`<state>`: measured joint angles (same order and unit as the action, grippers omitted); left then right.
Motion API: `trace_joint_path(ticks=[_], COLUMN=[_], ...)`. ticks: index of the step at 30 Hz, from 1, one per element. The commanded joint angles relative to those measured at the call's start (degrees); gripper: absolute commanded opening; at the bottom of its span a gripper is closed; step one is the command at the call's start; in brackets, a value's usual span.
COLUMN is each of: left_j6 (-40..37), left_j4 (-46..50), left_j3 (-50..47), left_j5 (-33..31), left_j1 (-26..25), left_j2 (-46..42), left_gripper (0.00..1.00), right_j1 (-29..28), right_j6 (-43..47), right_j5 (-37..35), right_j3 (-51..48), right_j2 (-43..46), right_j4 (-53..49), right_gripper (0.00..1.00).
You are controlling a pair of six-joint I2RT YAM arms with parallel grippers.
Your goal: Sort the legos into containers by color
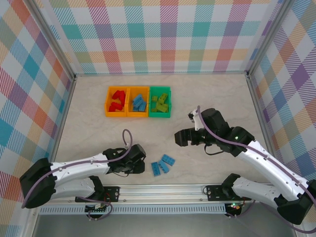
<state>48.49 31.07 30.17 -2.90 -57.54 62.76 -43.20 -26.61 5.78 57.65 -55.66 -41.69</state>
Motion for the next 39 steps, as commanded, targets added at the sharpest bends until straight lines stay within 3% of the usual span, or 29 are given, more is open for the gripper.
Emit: trace_joint_path(ticks=[1,4,9,14,17,22,26,28,33,39], left_j6=[-3.0,-8.7,-22.0,-27.7,-27.2,-27.6,-28.8,-29.0,-26.5,-28.8], left_j4=[6.4,6.7,0.8,-4.3,-7.7,-11.2,-11.1,-10.7,-11.9,-13.2], left_j3=[5.0,9.7,21.5,32.4,38.7,50.3,56.5,57.3,51.9,40.3], left_j5=[-5.7,-8.9,-9.2,-13.3,-11.7,-10.0,-7.5,-6.2,-3.6,-1.6], left_j1=[4.3,10.2,28.9,38.2,42.5,46.4,47.7,47.7,47.5,42.7], left_j2=[-5.2,-6.9,2.4,16.7,26.1,42.0,48.2,48.0,39.9,18.8], left_gripper=[0.23,0.23,0.23,0.25,0.26,0.30,0.53,0.60,0.61,0.64], right_j1=[0.0,-0.1,-0.3,-0.5,-1.0,-1.3,-1.5,-1.6,-2.4,-4.8], right_j6=[0.2,1.5,2.8,2.8,2.6,1.3,-1.2,-2.8,-5.0,-5.7], right_j5=[6.1,12.3,16.4,17.4,16.2,15.7,15.9,14.1,9.5,5.5], right_j3=[1.6,1.1,2.5,3.4,3.5,3.0,0.7,-0.5,-2.2,-3.9], right_j2=[-1.2,-3.2,-7.5,-8.7,-8.6,-6.1,-2.7,-1.4,-1.7,-6.0], right_j4=[1.1,3.0,1.8,-0.9,-2.7,-2.9,-1.2,-1.3,-2.5,-3.0], right_gripper=[0.89,0.89,0.88,0.87,0.87,0.87,0.86,0.86,0.85,0.84])
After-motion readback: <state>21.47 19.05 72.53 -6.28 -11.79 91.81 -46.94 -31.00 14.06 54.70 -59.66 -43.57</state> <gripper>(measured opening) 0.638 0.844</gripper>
